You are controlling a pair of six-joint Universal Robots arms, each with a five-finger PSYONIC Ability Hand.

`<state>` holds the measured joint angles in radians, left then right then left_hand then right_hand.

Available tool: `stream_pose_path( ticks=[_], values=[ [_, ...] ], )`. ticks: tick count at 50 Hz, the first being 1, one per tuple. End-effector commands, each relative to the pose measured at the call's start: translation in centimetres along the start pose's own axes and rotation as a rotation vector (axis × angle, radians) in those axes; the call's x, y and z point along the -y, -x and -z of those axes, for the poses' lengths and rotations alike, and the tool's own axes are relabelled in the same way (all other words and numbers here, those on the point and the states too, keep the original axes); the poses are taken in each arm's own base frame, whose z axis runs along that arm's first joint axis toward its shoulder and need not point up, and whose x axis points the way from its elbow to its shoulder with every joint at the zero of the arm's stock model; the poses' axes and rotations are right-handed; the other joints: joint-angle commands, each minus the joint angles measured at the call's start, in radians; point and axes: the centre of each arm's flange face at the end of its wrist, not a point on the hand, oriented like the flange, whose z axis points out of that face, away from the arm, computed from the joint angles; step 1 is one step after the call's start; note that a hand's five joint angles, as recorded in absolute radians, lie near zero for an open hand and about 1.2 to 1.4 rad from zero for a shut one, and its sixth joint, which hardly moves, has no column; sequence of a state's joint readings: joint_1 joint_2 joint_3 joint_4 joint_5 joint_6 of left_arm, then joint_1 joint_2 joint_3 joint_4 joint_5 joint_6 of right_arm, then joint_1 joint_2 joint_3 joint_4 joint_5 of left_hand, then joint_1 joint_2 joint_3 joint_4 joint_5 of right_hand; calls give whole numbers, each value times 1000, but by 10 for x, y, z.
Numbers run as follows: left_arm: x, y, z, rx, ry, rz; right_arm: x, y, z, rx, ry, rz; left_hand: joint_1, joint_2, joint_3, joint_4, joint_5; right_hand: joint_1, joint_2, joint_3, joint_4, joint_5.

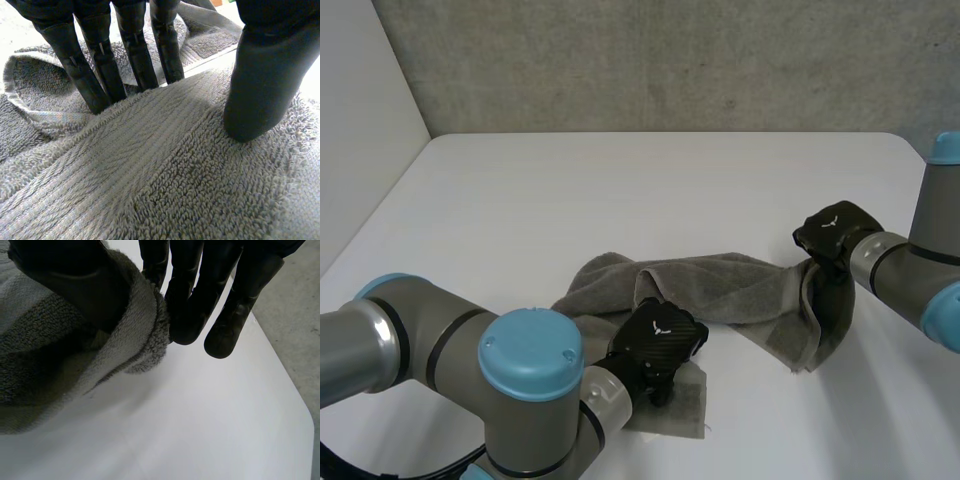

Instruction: Fold the towel.

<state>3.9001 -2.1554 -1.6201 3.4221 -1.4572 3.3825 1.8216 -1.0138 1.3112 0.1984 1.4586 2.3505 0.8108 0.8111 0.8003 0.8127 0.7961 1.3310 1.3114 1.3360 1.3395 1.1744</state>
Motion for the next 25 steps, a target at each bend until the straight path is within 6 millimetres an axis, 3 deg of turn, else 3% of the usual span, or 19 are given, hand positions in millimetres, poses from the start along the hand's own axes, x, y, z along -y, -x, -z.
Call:
stream_pose_path(
  ticks=[1, 2, 6, 9, 11, 12, 13, 14, 16, 17, 19, 20, 22, 25],
  values=[
    [-2, 0, 0, 0, 12, -1, -2, 2, -2, 8, 7, 0, 387, 386, 397, 385, 227, 65, 85, 60, 57, 47],
    [-1, 0, 0, 0, 9, -8, -2, 2, -2, 8, 7, 0, 583, 583, 594, 582, 424, 65, 85, 60, 57, 47],
    [8, 5, 2, 14, -10, -12, -1, 1, -2, 2, 1, -3, 585, 585, 596, 584, 426, 65, 85, 60, 57, 47],
    [25, 12, 13, 39, -43, -11, 4, -4, 2, -13, -16, -3, 585, 585, 596, 584, 426, 65, 85, 60, 57, 47],
    [44, 29, 27, 87, -79, 0, 15, -15, 13, -48, -36, 2, 585, 585, 596, 584, 426, 65, 85, 60, 57, 47],
    [44, 29, 27, 88, -80, 0, 21, -20, 22, -61, -49, 9, 585, 585, 596, 584, 426, 65, 85, 60, 57, 47],
    [54, 52, 36, 149, -102, 13, 21, -20, 22, -62, -49, 9, 585, 585, 596, 584, 426, 65, 85, 60, 57, 47],
    [54, 53, 36, 149, -102, 13, 23, -22, 30, -52, -39, 16, 585, 585, 596, 584, 426, 65, 85, 60, 57, 47],
    [62, 94, 49, 261, -127, 33, 22, -21, 37, -20, -7, 29, 585, 585, 596, 584, 426, 65, 85, 60, 57, 47],
    [62, 95, 49, 262, -127, 33, 18, -17, 41, 28, 34, 45, 585, 585, 596, 584, 426, 65, 85, 60, 57, 47],
    [60, 125, 52, 324, -127, 53, 13, -11, 42, 80, 78, 62, 585, 585, 596, 584, 426, 65, 85, 60, 57, 47],
    [60, 126, 52, 324, -127, 53, 11, -6, 41, 107, 96, 81, 585, 585, 596, 584, 426, 65, 85, 60, 57, 47],
    [53, 150, 48, 343, -122, 77, 14, -5, 35, 108, 82, 95, 585, 585, 596, 584, 426, 65, 85, 60, 57, 47],
    [44, 161, 41, 345, -105, 98, 26, -3, 19, 78, 21, 103, 585, 585, 596, 584, 426, 65, 85, 60, 57, 47]
  ],
)
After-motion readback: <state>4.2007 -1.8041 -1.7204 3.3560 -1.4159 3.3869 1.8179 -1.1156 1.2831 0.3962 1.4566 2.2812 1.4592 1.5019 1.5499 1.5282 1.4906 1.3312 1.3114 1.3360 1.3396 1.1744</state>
